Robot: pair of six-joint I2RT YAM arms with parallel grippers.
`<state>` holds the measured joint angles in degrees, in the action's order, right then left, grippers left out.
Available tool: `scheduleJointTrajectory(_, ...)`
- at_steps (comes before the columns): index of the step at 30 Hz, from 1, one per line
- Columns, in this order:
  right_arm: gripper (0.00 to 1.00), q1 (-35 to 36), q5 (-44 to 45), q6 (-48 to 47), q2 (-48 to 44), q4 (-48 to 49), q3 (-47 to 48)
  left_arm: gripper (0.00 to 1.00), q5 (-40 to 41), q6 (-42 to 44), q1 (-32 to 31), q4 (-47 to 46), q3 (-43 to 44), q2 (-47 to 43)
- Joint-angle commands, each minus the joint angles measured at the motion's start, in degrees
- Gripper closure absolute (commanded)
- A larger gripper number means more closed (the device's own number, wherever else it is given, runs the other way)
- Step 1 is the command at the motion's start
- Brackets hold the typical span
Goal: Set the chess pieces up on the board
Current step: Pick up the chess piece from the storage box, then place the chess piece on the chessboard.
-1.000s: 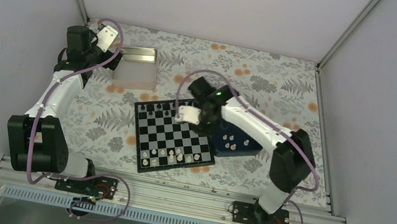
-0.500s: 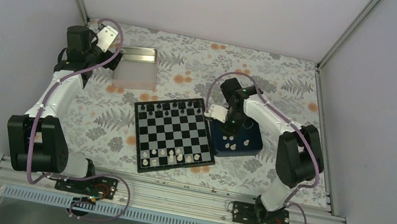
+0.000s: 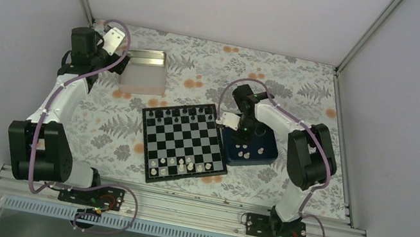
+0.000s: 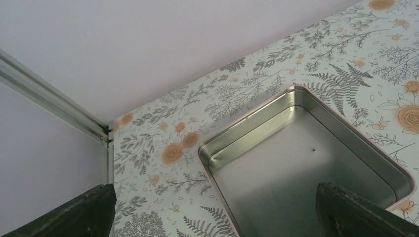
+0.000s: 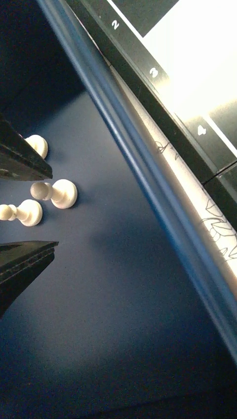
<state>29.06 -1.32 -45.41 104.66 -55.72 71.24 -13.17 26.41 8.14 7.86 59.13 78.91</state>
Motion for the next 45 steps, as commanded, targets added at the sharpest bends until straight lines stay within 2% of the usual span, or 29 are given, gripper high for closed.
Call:
scheduleJointTrajectory(1, 0.67, -0.9, 0.1, -0.8, 1.4, 0.8, -0.7, 0.00, -0.4, 0.4, 0.3, -0.6, 1.2, 0.8)
scheduleJointTrajectory(13, 0.68, -1.4, -0.5, -0.7, 2.5, 0.8, -1.1, 0.00, -0.2, 0.6, 0.3, -0.6, 1.0, 0.7)
scheduleJointTrajectory(17, 0.75, -1.5, -0.4, -0.7, 2.7, 1.0, -1.3, 0.00, -0.3, 0.5, 0.3, -0.5, 1.1, 0.7)
scheduleJointTrajectory(23, 0.92, -1.6, -0.7, -0.7, 1.9, 0.3, -0.5, 0.00, -0.3, 0.5, 0.3, -0.5, 1.0, 0.4)
scheduleJointTrajectory(31, 0.93, -0.4, 1.5, 0.7, -2.4, -4.8, 4.5, 0.00, -0.5, 0.4, 0.3, -0.5, 1.0, 0.0)
scheduleJointTrajectory(38, 0.93, 7.2, 3.9, 2.6, -4.2, -9.8, 12.2, 0.00, -0.8, 0.1, 0.3, -0.5, 1.1, -0.8)
scheduleJointTrajectory(45, 0.92, 17.1, 1.7, 4.3, -1.1, -9.6, 13.7, 0.00, -0.7, 0.1, 0.3, -0.4, 1.1, -1.1)
